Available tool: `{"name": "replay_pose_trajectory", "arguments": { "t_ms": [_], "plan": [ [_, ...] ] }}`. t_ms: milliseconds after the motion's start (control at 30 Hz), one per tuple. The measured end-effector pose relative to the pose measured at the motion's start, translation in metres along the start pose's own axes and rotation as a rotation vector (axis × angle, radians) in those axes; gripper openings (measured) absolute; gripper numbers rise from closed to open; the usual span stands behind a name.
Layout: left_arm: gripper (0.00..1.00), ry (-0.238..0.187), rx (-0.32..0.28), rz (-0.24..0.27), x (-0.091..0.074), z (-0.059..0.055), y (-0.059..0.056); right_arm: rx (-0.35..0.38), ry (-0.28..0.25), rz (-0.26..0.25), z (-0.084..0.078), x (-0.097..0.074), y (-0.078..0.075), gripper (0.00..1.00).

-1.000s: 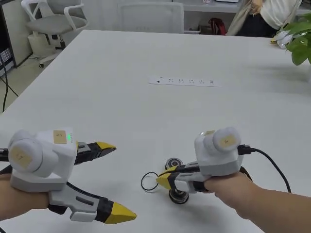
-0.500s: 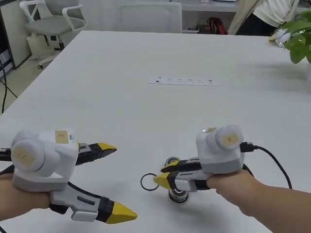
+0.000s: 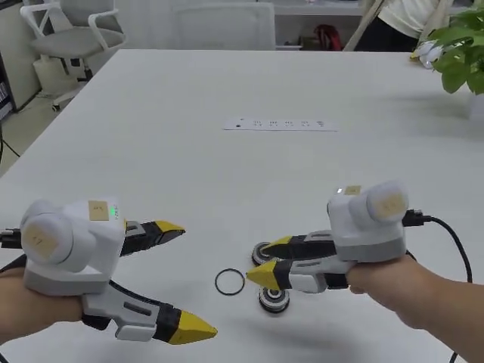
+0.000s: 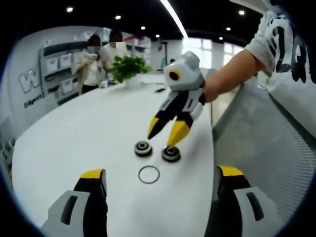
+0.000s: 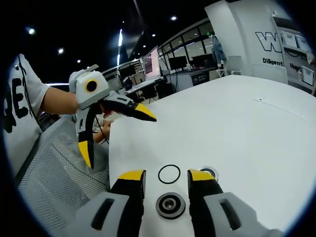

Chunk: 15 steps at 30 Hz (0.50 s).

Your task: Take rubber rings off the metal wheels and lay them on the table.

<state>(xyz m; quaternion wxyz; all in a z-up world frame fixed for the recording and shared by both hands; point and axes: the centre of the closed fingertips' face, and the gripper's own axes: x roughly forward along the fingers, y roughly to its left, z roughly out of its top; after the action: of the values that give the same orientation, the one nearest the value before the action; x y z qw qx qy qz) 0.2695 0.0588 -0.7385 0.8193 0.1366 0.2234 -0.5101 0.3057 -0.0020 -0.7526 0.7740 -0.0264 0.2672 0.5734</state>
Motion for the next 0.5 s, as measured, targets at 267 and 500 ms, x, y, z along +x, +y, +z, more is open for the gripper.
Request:
{"name": "replay_pose_trajectory", "arguments": {
  "t_ms": [267, 500],
  "plan": [
    [0.91, -0.004, 0.004, -0.008, 0.006, 0.009, -0.001, -0.007, -0.020, -0.026, -0.001, -0.020, -0.010, 0.34],
    [0.87, -0.003, 0.001, -0.018, 0.013, 0.011, -0.002, -0.036, -0.012, -0.027, -0.006, -0.030, -0.013, 0.33]
  ]
}}
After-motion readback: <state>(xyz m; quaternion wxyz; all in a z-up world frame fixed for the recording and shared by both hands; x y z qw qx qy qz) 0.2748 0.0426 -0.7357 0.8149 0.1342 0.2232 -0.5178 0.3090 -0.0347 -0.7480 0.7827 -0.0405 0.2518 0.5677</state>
